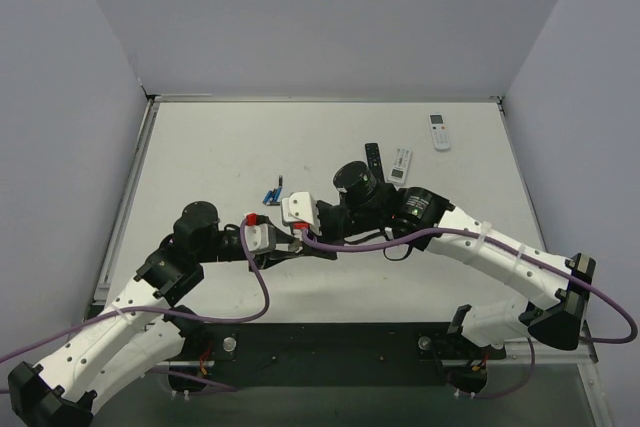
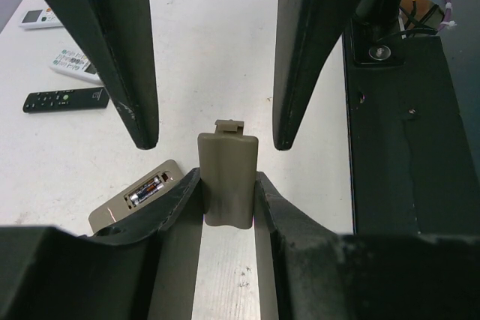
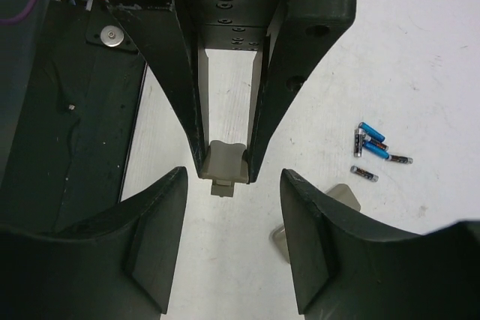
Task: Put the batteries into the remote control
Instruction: Pick up the battery cover at the center of the board.
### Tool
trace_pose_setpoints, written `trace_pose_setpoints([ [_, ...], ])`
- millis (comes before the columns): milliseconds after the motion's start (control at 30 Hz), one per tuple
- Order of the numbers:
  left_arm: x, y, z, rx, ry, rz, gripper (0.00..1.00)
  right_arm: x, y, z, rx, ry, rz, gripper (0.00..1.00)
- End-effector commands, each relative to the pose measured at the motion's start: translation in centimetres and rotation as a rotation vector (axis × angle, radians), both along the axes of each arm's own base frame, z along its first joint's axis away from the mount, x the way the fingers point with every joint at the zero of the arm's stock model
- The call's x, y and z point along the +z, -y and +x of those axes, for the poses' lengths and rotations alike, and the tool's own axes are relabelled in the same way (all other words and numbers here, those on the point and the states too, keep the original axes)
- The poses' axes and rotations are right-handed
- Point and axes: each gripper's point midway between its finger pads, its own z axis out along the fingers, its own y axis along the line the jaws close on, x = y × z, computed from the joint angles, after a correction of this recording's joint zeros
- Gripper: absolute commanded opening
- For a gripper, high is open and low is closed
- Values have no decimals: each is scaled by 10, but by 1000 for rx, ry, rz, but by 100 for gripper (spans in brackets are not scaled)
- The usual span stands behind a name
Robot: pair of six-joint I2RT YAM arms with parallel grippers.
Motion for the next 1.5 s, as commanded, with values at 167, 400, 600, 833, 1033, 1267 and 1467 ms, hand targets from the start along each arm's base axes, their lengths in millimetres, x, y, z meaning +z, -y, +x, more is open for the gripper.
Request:
trace_pose_setpoints([
  [167,20,2,0,-12,56,-31,0,14,-8,-10,52,-16,33,43],
  [400,21,3,-1,-16,55,-37,0,10,-11,-12,65,-28,26,41],
  [600,21,3,-1,-19,54,-37,0,7,-12,-12,67,-28,17,36],
  [833,21,3,-2,-20,52,-38,0,6,-11,-14,64,-36,17,18],
  [1033,21,1,4,21,58,-41,20,0,-4,-7,6,-23,-6,0],
  [1267,22,-5,28,177,25,-45,64,-13,18,16,-197,-57,33,0],
  [1467,8,-5,70,402,-192,25,77,-44,63,54,-524,-89,128,0],
])
